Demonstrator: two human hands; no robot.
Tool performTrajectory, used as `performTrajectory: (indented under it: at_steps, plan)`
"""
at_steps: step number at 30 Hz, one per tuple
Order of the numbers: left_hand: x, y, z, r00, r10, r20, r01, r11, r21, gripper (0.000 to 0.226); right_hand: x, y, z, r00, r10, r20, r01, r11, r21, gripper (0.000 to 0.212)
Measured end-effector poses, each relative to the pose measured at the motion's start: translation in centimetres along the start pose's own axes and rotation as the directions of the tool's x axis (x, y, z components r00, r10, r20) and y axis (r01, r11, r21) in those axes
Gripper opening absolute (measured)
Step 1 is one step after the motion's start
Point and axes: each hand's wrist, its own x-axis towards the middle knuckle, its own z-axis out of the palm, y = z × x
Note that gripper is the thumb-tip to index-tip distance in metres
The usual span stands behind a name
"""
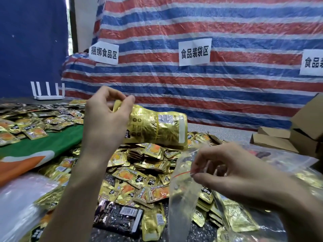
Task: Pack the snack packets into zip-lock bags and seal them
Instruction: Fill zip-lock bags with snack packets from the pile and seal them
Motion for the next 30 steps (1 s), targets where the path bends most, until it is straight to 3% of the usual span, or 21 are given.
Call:
performTrajectory:
  at_steps: [3,11,18,20,22,24,27,28,30]
  plan:
    - [-0.9,1.7,-0.2,0.999,0.036,-0.030,-0.034,0.998,0.055,0.013,0.3,-0.2,0.4,1.000,-0.009,0.017,0.009,1.000,-0.006,0.004]
    - [-2.1,2.1,1.4,0.988,0.023,0.155,-0.069,0.952,0.297,0.019,0.7,-0.9,0.9,0.989,-0.094,-0.118,0.100,0.994,0.047,0.006]
    - [-4.0,0.7,5.2,0.942,-0.134,0.309,-0.102,0.762,0.639,0.037,1.0,-1.5,1.5,0.929,-0.242,-0.281,0.276,0.957,0.088,0.026]
    - [-3.7,0.2,5.6,0.913,-0.182,0.365,-0.069,0.812,0.579,0.047,1.1,-1.3,1.5,0.921,-0.198,-0.335,0.254,0.958,0.133,0.024]
    - [-3.0,0.0,5.5,0.841,-0.230,0.490,0.022,0.919,0.393,0.063,1.0,-1.0,1.3,0.894,-0.154,-0.421,0.241,0.957,0.162,0.017]
    - [-2.3,0.0,4.9,0.707,-0.240,0.665,0.108,0.966,0.234,0.080,0.9,-0.8,1.0,0.864,-0.124,-0.487,0.217,0.967,0.137,0.015]
    - [-1.4,-0.2,3.1,0.498,-0.197,0.845,-0.025,0.970,0.240,0.092,0.7,-0.4,0.5,0.889,-0.035,-0.457,0.104,0.987,0.126,0.013]
    - [-1.1,-0.5,2.4,0.440,-0.178,0.880,-0.105,0.963,0.247,0.085,0.6,-0.2,0.3,0.896,0.000,-0.443,0.068,0.988,0.136,0.010]
    - [-0.4,-1.1,1.0,0.357,-0.113,0.927,-0.224,0.953,0.203,0.046,0.2,0.3,-0.3,0.903,0.046,-0.427,0.026,0.987,0.160,0.006]
